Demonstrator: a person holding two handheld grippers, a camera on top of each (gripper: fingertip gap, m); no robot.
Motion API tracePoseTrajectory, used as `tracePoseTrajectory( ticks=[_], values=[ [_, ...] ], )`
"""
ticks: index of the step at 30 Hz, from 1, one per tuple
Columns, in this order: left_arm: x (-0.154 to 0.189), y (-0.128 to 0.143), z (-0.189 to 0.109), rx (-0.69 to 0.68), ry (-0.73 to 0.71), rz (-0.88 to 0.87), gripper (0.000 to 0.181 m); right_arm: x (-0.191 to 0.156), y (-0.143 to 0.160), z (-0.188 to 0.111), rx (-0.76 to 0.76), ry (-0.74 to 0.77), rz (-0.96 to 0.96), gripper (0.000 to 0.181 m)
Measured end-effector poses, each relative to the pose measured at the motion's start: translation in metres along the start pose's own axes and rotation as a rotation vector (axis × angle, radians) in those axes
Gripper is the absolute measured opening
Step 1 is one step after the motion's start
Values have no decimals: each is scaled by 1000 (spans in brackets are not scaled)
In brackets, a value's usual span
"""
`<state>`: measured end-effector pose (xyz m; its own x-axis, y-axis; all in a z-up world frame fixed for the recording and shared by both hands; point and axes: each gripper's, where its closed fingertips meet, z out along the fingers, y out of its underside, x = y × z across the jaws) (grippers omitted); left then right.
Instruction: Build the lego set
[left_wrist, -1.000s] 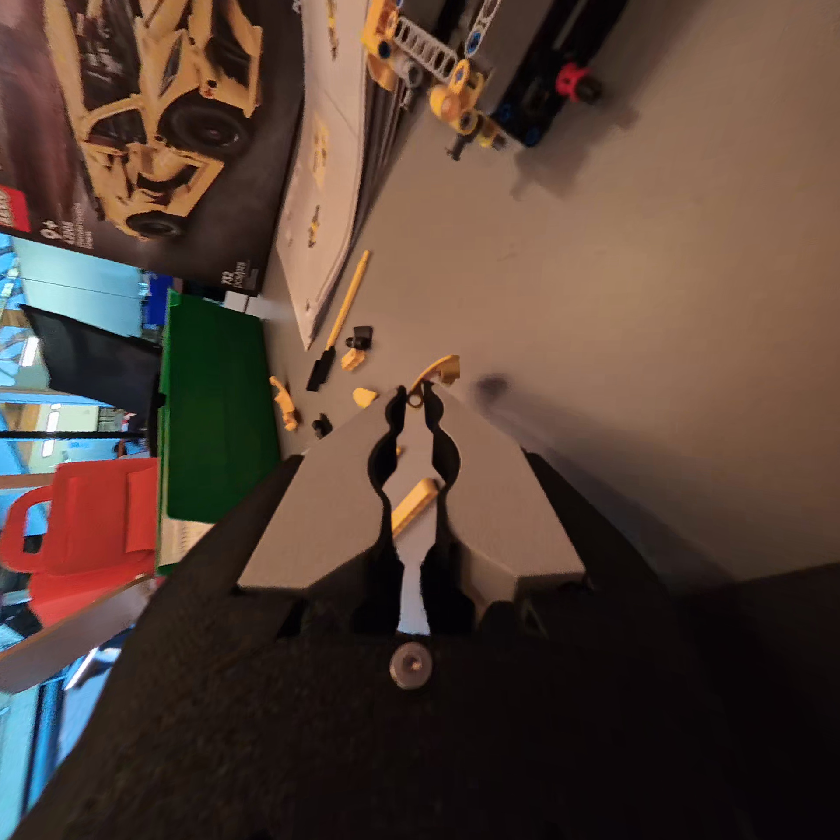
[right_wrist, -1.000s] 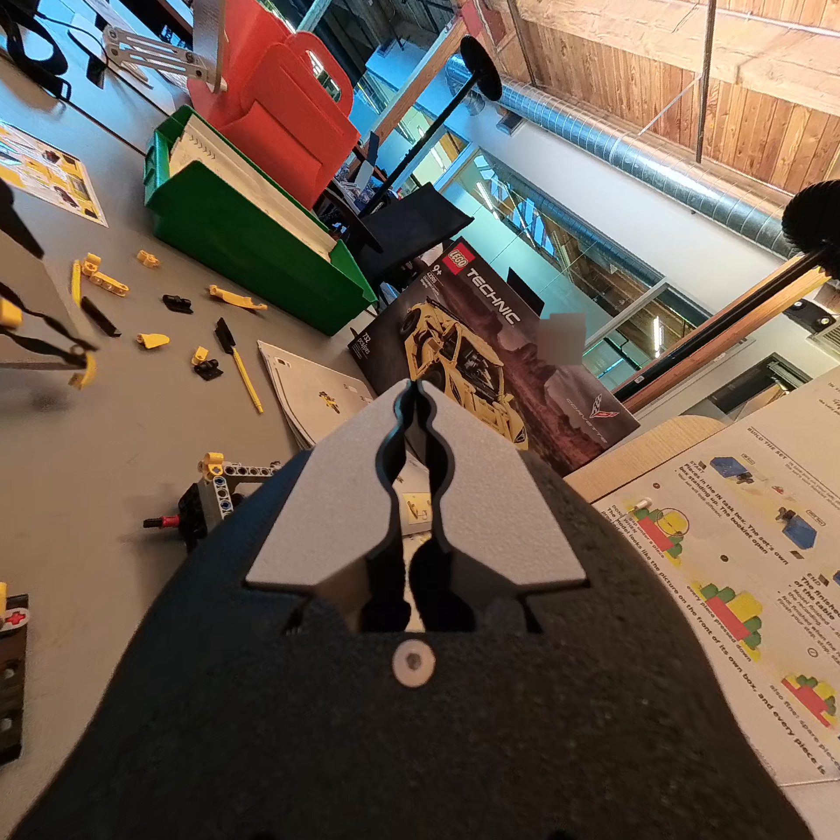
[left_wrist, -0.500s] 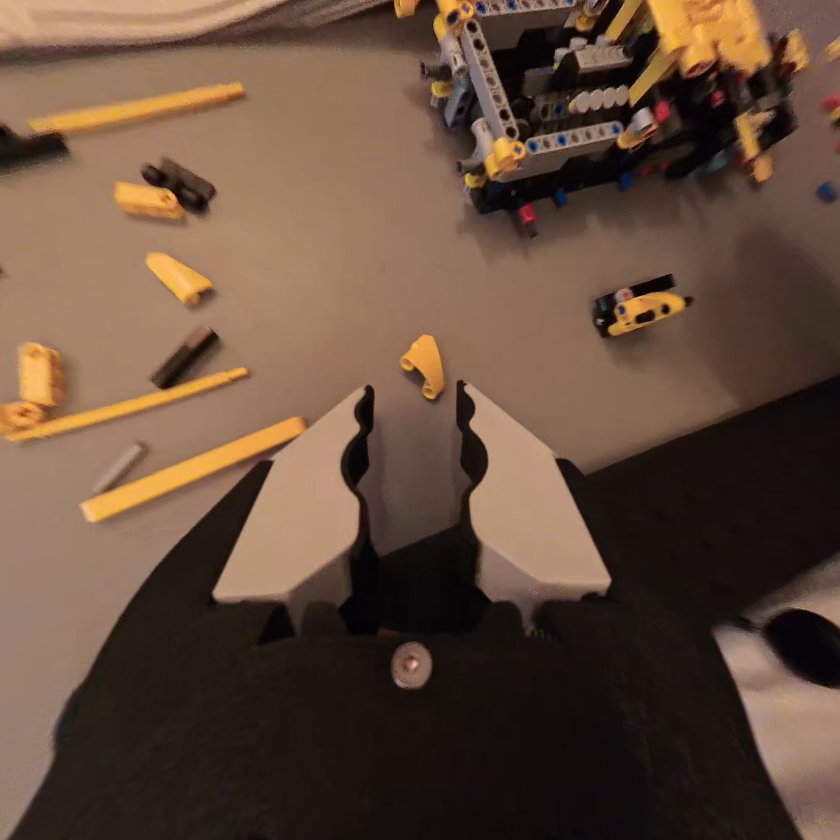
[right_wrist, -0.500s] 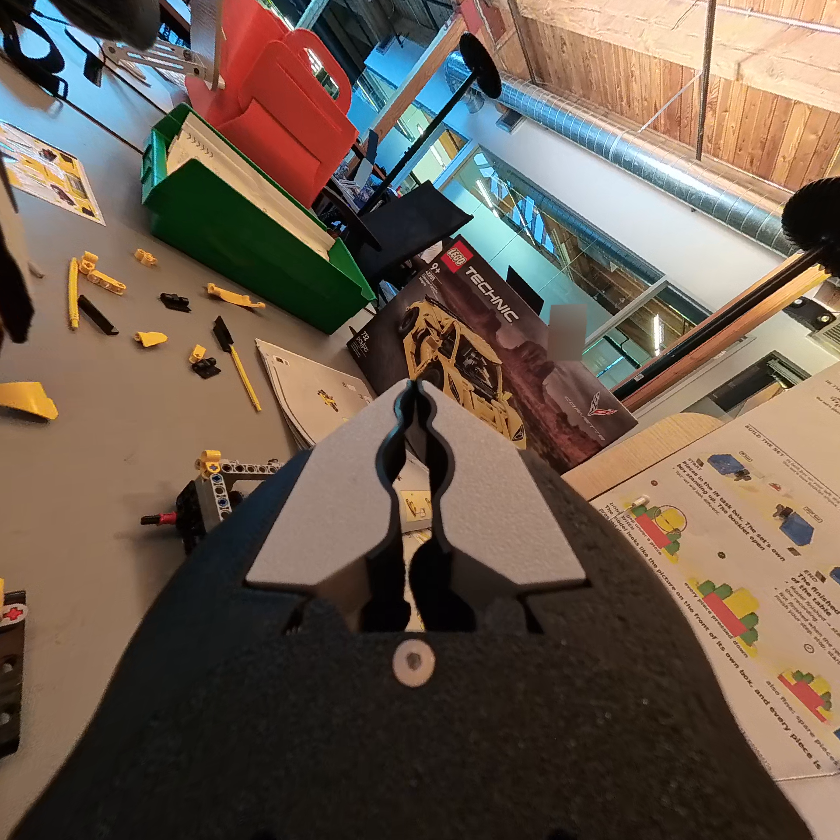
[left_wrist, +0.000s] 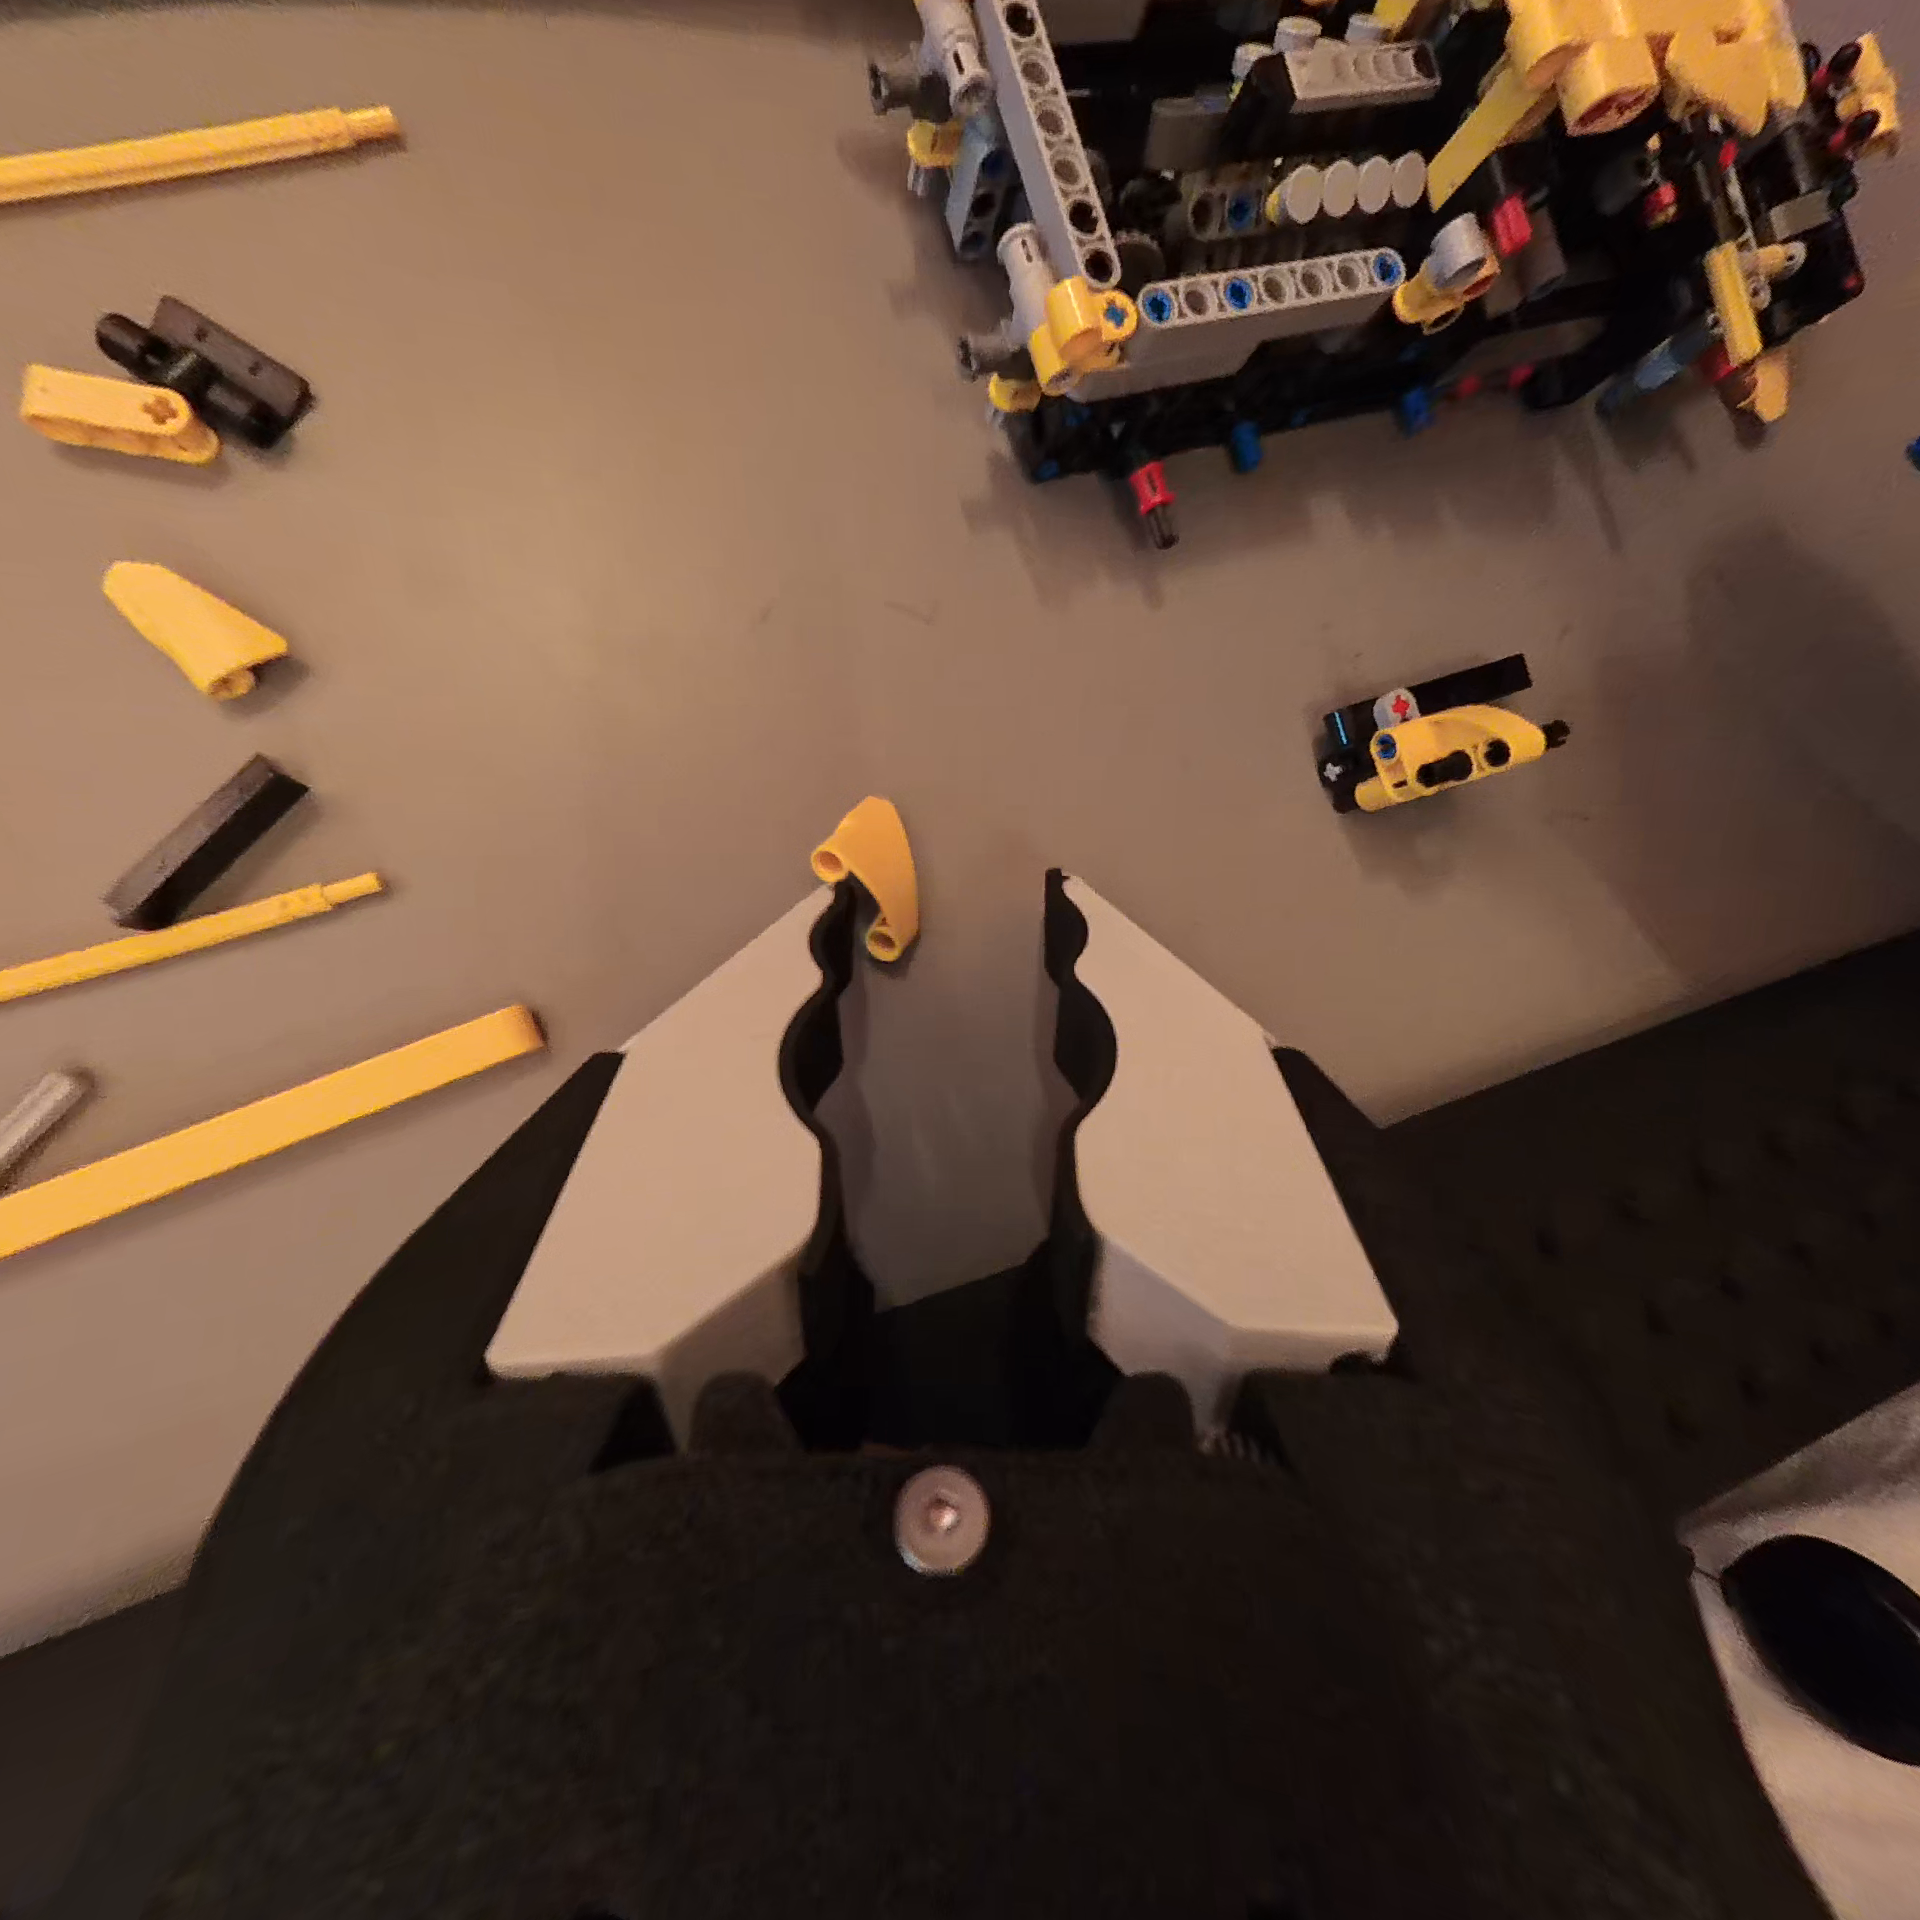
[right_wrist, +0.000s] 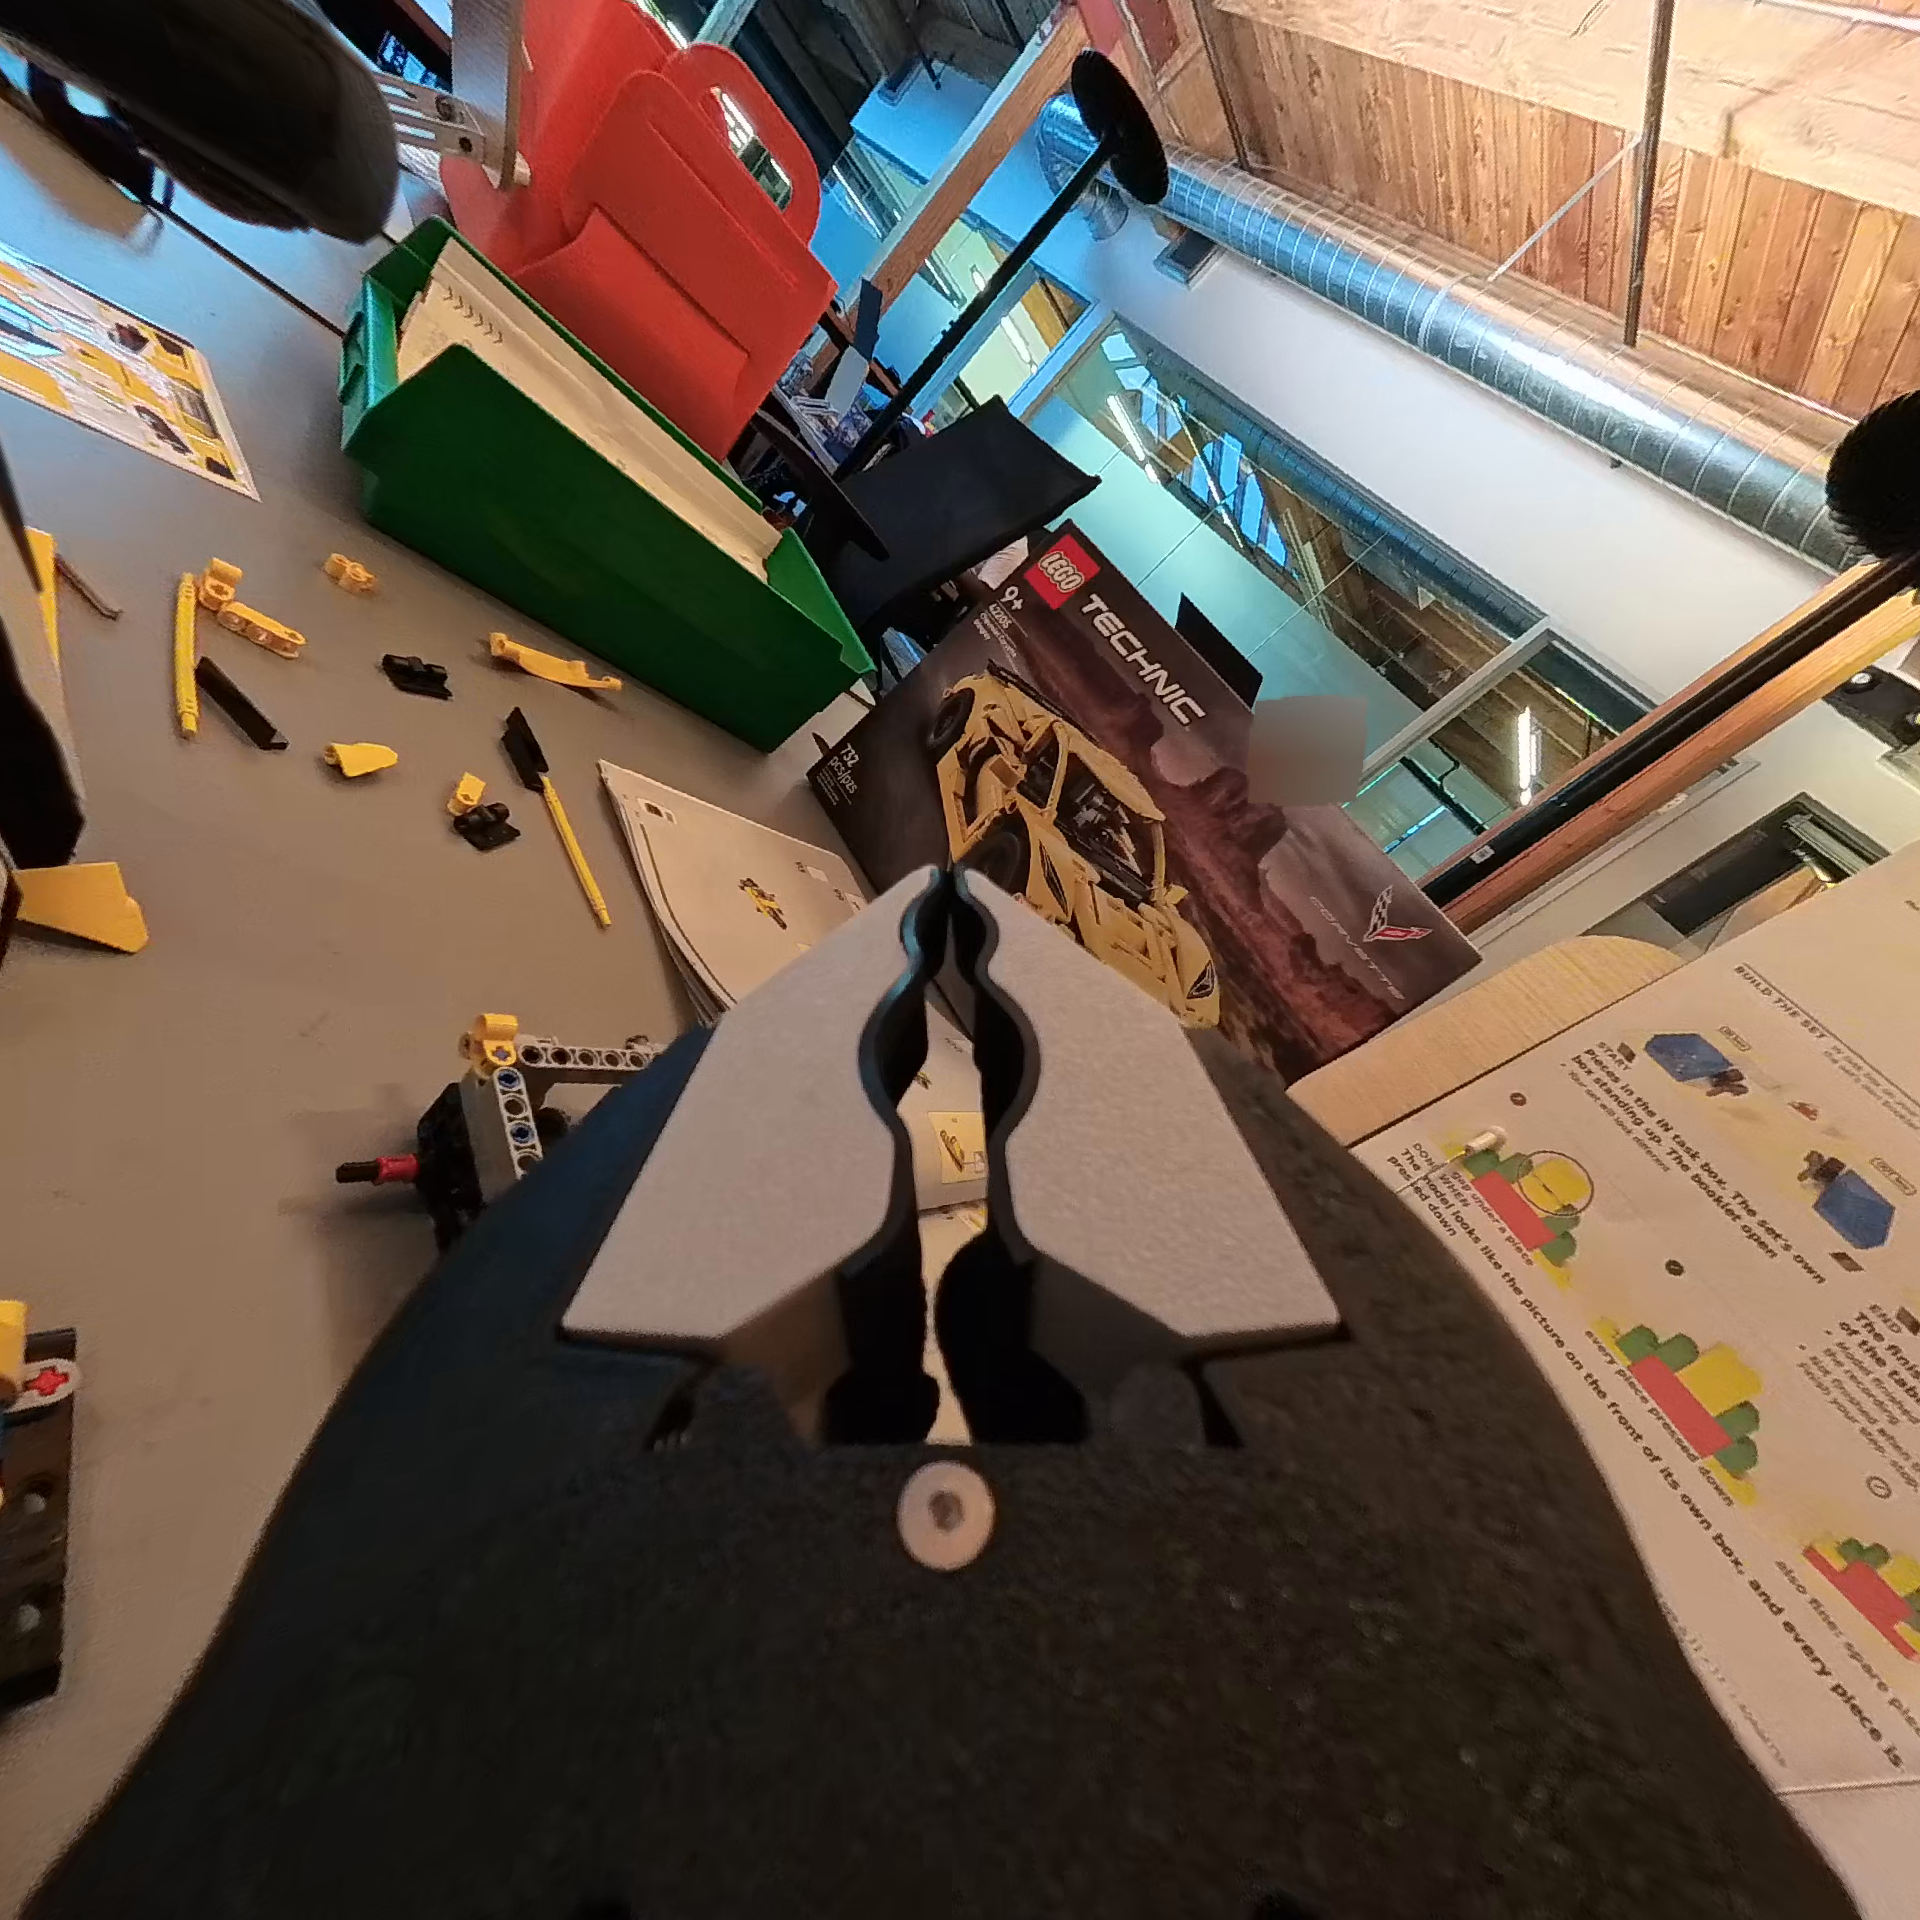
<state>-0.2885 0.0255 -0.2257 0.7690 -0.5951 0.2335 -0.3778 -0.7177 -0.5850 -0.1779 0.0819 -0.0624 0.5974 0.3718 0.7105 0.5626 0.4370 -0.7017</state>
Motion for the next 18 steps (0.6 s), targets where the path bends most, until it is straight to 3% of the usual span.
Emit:
tracePoseTrajectory(
  ticks=[11,13,16,18],
  values=[
    [4,-10,-15,45,310,-202,19,2,1,-1,-6,3,-2,0],
    [4,-10,-22,45,358,-108,20,2,2,-1,-8,1,-2,0],
    [-24,-6,-26,54,211,217,21,2,2,-1,-8,1,0,0],
    [-25,-6,-27,57,215,366,31,1,1,-1,-5,-1,1,0]
  ],
)
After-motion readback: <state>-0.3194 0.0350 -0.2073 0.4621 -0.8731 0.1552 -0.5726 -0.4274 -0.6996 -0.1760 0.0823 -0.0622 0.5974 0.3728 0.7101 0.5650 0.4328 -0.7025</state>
